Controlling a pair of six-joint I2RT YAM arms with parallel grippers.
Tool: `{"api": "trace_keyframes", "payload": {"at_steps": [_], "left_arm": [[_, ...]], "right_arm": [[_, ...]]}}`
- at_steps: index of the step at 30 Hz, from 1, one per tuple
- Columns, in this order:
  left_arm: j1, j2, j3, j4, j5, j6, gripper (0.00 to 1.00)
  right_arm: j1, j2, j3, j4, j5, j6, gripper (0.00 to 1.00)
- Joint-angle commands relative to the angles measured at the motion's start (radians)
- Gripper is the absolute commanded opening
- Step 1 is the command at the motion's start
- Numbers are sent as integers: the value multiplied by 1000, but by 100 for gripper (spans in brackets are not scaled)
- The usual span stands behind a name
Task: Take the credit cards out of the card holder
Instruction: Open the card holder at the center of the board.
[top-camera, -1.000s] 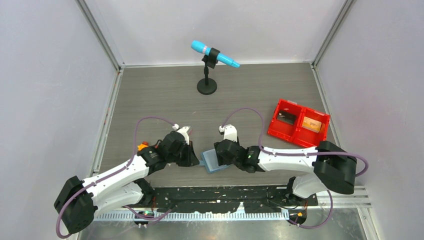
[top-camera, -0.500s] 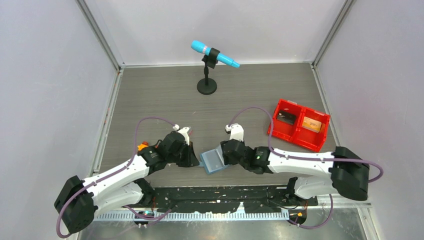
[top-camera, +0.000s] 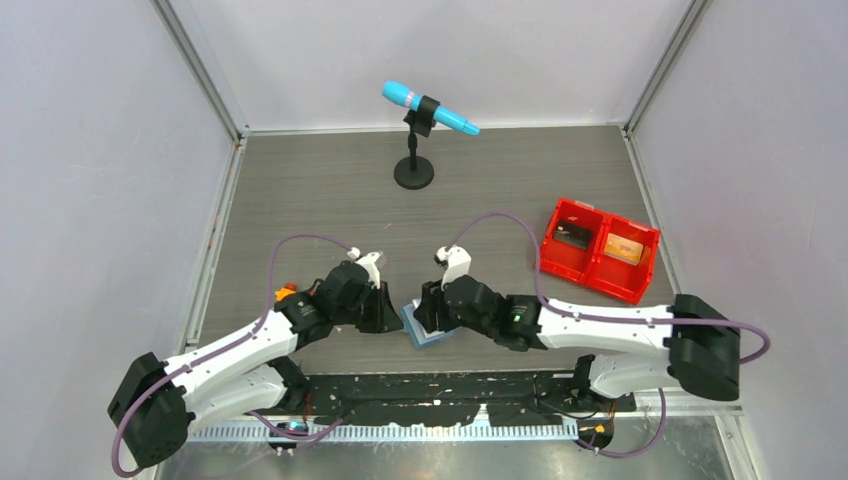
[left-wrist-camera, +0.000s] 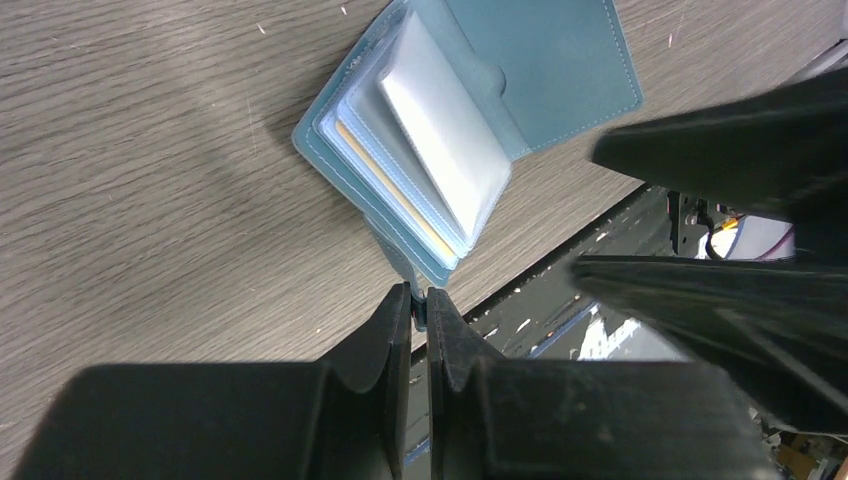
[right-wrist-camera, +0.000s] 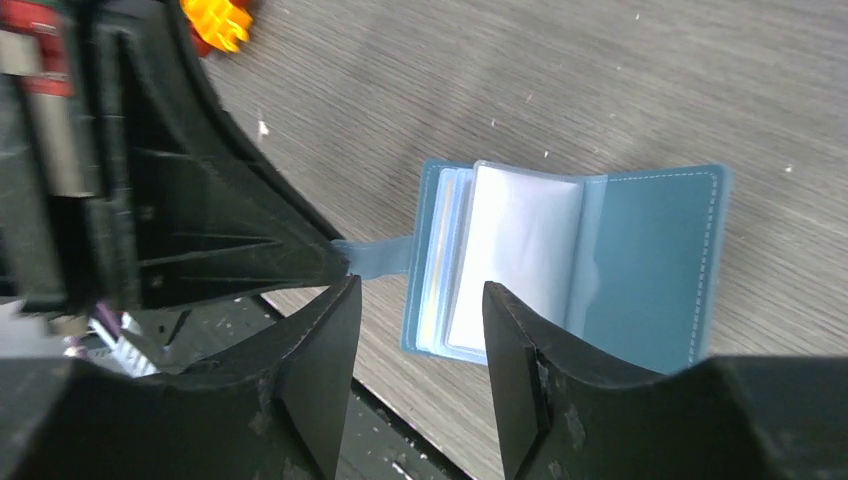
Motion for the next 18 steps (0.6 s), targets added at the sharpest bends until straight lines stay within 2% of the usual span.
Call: {"api": "trace_keyframes", "payload": {"at_steps": [1, 4, 7, 18], "left_arm": [[-1, -25, 29, 46, 15, -5, 0], [-2, -31, 27, 40, 12, -5, 0], [-1, -34, 26, 37, 10, -5, 0], [-1, -31, 22, 37, 1, -4, 0]], "right_arm": [[6, 117, 29, 98, 0, 6, 58], [5, 194, 58, 62, 52, -2, 67], [6, 239, 73, 57, 89, -11, 69], [6, 306, 72, 30, 131, -22, 62]]}}
